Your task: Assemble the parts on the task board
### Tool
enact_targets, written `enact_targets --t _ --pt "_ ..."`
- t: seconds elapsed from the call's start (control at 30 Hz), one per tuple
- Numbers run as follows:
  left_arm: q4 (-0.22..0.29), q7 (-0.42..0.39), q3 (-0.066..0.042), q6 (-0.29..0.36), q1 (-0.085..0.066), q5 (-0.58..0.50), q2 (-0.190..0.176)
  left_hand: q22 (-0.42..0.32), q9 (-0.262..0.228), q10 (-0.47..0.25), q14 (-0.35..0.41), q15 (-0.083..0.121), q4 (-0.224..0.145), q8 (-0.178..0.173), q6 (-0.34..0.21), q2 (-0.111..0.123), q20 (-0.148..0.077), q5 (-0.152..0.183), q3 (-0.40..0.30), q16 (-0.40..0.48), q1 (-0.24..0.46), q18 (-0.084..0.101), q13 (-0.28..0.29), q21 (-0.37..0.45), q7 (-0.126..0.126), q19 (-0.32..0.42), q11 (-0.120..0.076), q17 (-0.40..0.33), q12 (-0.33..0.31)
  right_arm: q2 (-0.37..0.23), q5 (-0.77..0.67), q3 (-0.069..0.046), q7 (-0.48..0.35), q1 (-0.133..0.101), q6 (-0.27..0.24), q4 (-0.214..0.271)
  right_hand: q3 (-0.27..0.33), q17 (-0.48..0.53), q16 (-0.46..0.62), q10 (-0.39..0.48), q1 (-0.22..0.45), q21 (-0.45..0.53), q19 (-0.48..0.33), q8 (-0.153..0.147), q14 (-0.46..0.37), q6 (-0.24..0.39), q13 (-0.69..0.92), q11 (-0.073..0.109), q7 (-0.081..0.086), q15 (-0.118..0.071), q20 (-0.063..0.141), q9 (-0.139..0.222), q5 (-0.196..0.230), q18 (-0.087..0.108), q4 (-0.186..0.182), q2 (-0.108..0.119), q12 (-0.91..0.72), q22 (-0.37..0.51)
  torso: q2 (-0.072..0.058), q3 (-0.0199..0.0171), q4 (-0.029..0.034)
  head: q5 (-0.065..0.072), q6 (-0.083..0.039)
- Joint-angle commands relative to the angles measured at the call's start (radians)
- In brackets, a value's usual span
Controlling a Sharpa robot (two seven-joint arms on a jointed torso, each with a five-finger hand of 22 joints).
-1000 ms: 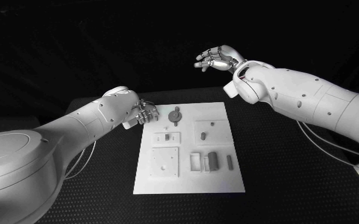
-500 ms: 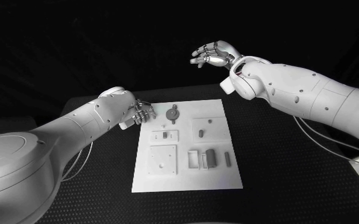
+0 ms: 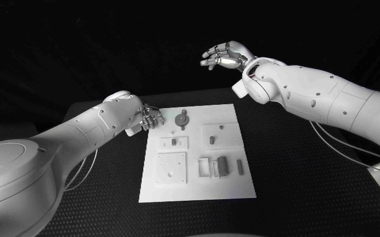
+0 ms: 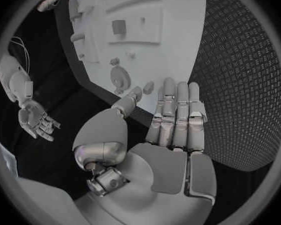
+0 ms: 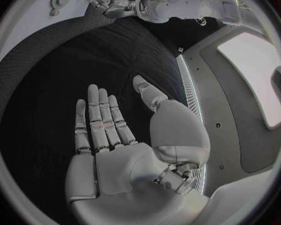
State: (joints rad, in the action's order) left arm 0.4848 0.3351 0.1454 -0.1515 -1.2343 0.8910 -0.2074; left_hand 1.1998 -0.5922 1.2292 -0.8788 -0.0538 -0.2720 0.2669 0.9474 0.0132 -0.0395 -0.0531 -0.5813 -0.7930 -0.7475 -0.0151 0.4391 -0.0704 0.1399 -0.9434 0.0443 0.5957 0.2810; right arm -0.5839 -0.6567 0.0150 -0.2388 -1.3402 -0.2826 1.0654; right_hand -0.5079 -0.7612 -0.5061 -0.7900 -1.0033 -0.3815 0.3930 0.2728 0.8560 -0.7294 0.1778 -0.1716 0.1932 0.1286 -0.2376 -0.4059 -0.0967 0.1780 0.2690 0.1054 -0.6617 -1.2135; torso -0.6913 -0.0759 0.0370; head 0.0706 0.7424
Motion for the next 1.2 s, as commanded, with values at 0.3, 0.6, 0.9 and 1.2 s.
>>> enact_targets --t 0.3,0.6,0.9,1.2 --pt "0.002 -0.054 0.000 0.031 -0.001 -0.011 0.011 -0.002 0.002 0.009 -0.007 0.000 -0.002 0.001 0.005 0.003 -0.004 0.004 0.006 -0.007 -0.012 0.007 -0.001 0.003 0.001 -0.002 -0.001 -0.002 -0.008 0.003 -0.002 -0.001 -0.006 -0.001 -0.001 -0.002 -0.001 0.002 0.006 0.005 0.006 0.004 -0.003 0.007 0.002 0.008 -0.002 0.000 0.041 0.003 0.000 0.001 0.001 -0.016 -0.003 -0.002 -0.006 -0.003 0.000 -0.0001 0.0000 0.003 -0.003" --pt "0.002 -0.051 0.000 0.024 -0.001 -0.011 0.014 -0.002 0.002 0.009 -0.007 0.000 -0.002 0.001 0.005 0.003 -0.004 0.004 0.006 -0.007 -0.012 0.007 -0.001 0.003 0.001 -0.002 -0.001 -0.002 -0.008 0.003 -0.002 -0.001 -0.006 -0.001 -0.001 -0.002 -0.001 0.003 0.006 0.005 0.006 0.005 -0.003 0.007 0.002 0.008 -0.003 0.000 0.041 0.003 0.000 0.002 0.001 -0.016 -0.003 -0.002 -0.007 -0.004 0.000 0.0000 -0.0001 0.006 -0.004" --pt "-0.005 -0.050 0.001 0.020 0.002 0.011 0.019 -0.003 0.003 0.006 -0.006 -0.001 -0.003 -0.001 0.002 0.007 -0.003 0.004 0.011 -0.007 -0.010 0.008 -0.002 0.003 0.002 0.000 0.001 -0.003 -0.012 0.004 -0.002 -0.001 -0.006 -0.001 0.000 -0.001 -0.001 0.003 0.007 0.005 0.006 0.005 -0.003 0.008 0.003 0.008 -0.004 0.000 0.041 0.003 0.000 0.002 0.001 -0.016 -0.003 -0.002 -0.007 -0.006 -0.001 -0.0003 -0.0007 0.010 -0.004" --pt "-0.025 -0.046 0.001 0.015 0.006 0.013 0.021 -0.003 0.003 0.007 -0.006 -0.002 -0.004 -0.001 0.002 0.005 -0.003 0.004 0.016 -0.007 -0.014 0.008 -0.002 0.003 0.003 0.001 0.002 -0.003 -0.016 0.003 -0.002 -0.001 -0.006 -0.001 0.000 -0.001 -0.001 0.004 0.007 0.005 0.006 0.006 -0.002 0.008 0.003 0.008 -0.005 0.000 0.041 0.003 0.000 0.002 0.001 -0.016 -0.003 -0.002 -0.007 -0.006 -0.001 0.0002 0.0000 0.015 -0.003"
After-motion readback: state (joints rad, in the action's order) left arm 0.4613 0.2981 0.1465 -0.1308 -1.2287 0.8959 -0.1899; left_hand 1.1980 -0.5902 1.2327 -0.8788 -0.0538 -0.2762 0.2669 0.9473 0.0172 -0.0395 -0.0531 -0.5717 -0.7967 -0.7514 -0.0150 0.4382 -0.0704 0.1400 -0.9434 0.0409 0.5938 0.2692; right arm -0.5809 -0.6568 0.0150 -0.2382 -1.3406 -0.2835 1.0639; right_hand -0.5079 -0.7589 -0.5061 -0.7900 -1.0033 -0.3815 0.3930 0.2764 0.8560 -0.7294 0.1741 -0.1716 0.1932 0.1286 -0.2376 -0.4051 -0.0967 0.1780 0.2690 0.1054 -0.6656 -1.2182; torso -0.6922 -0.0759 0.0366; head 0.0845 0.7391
